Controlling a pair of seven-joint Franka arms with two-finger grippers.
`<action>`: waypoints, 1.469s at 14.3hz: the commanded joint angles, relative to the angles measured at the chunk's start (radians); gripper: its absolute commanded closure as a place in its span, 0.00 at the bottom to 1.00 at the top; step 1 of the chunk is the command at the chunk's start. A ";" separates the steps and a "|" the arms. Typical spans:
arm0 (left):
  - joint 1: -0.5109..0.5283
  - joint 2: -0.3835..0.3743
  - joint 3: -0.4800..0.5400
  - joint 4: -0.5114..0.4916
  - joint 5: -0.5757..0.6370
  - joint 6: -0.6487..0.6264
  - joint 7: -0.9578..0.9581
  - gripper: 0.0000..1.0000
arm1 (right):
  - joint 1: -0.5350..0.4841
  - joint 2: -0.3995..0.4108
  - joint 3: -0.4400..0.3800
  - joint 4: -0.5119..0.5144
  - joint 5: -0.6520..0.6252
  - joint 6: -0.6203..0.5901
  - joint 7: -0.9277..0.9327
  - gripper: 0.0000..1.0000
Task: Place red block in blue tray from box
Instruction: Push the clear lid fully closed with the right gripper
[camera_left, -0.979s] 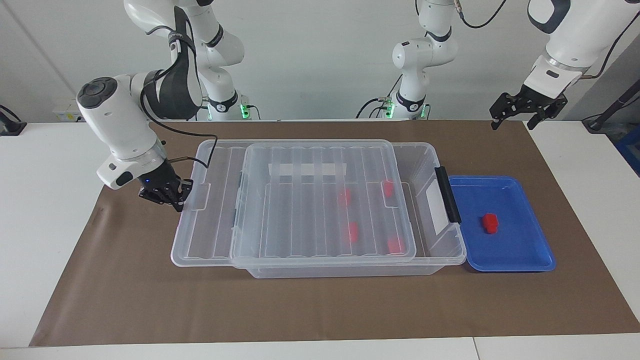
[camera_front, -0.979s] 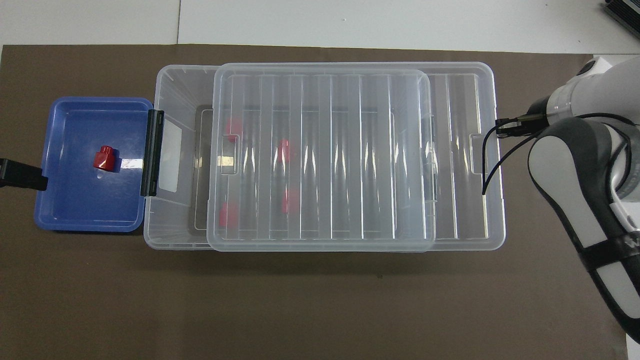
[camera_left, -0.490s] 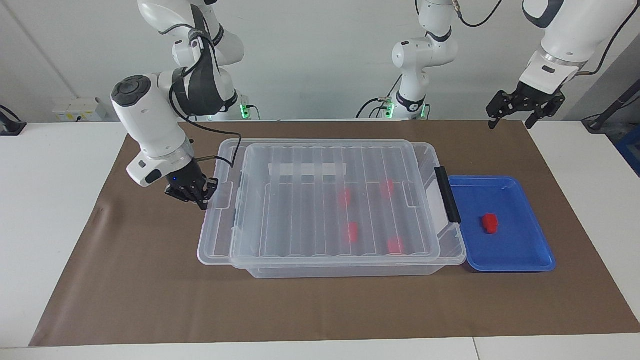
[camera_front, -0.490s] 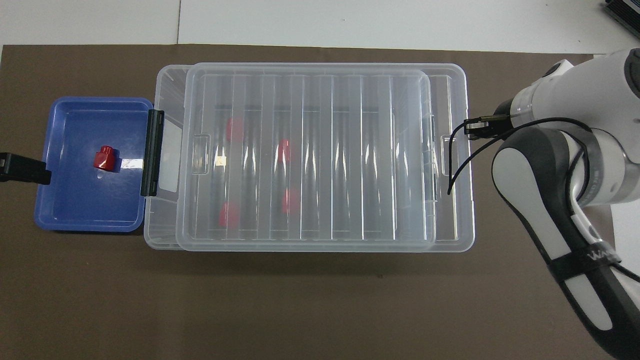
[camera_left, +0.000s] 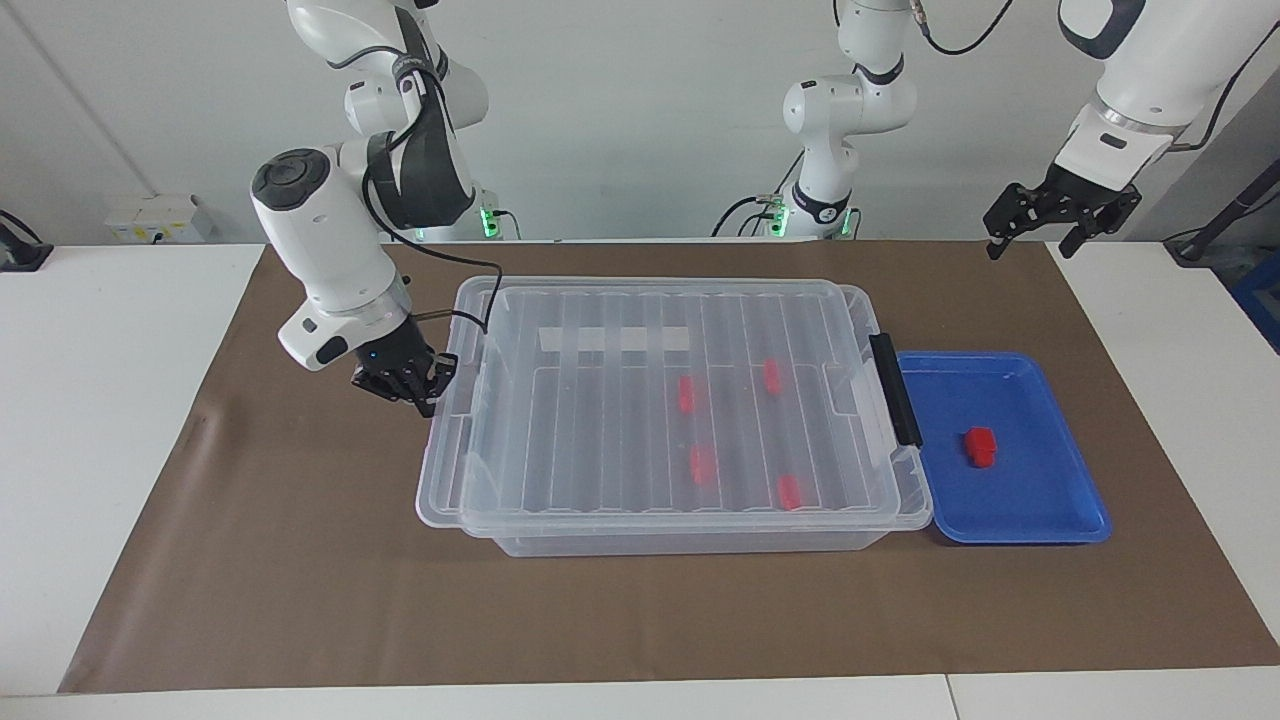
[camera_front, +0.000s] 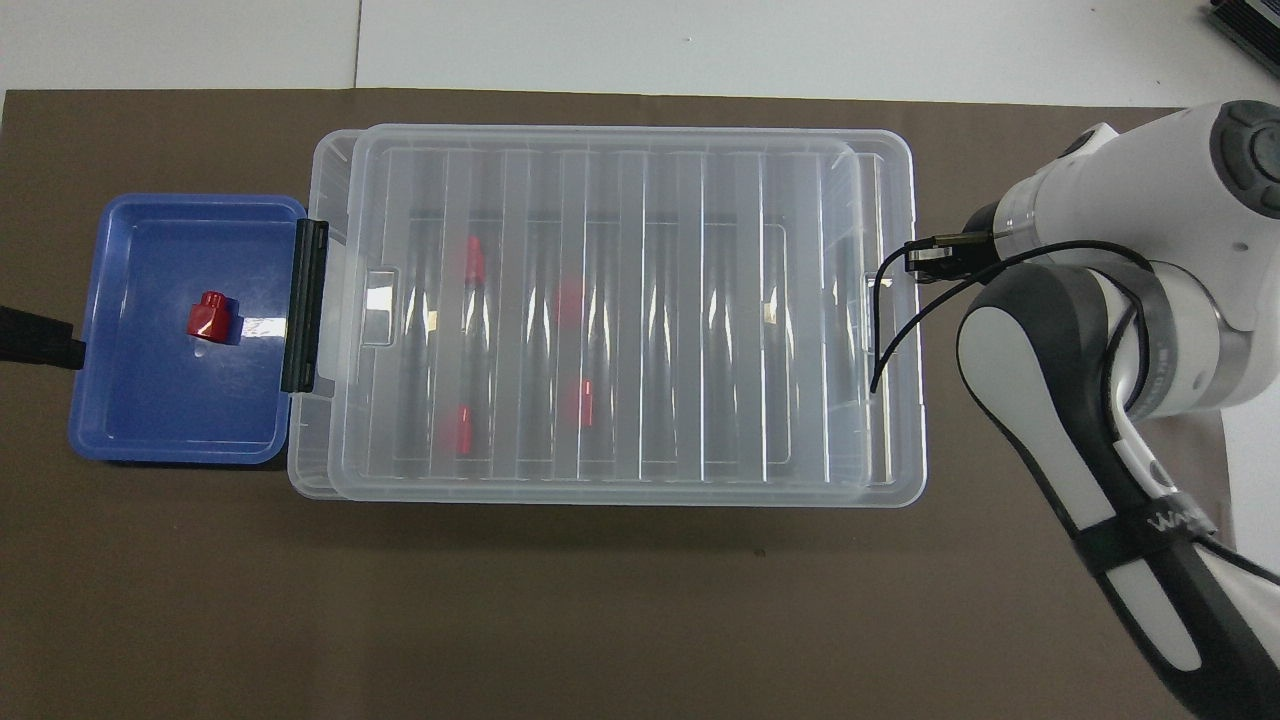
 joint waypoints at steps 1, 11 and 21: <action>-0.018 0.008 0.012 0.019 0.018 0.008 -0.016 0.00 | 0.004 -0.001 0.007 -0.012 0.030 0.028 0.014 1.00; -0.019 0.002 0.002 0.018 0.018 0.010 -0.029 0.00 | 0.020 0.001 0.009 -0.014 0.078 0.041 0.016 1.00; -0.024 0.000 -0.006 0.012 0.011 0.033 -0.072 0.00 | -0.020 -0.014 -0.001 0.006 -0.044 -0.012 -0.032 1.00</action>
